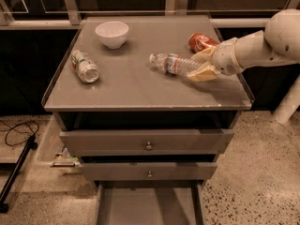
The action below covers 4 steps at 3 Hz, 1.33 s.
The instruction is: Pick water bottle from bottom drawer and place on counter
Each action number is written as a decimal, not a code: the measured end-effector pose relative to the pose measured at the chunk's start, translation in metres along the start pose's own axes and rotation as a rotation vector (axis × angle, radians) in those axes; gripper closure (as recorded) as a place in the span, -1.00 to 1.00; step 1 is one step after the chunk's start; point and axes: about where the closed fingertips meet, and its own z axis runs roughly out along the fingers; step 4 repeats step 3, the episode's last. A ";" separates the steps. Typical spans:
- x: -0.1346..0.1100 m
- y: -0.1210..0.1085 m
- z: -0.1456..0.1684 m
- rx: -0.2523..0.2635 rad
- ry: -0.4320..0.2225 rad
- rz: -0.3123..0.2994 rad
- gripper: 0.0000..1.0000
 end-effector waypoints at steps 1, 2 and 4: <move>0.000 0.000 0.000 0.000 0.000 0.000 -0.75; 0.000 0.000 0.000 0.000 0.000 0.000 -1.00; 0.000 0.000 0.000 0.000 0.000 0.000 -1.00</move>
Offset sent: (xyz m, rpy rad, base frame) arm 0.0000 0.0000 0.0000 0.0000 0.0000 0.0000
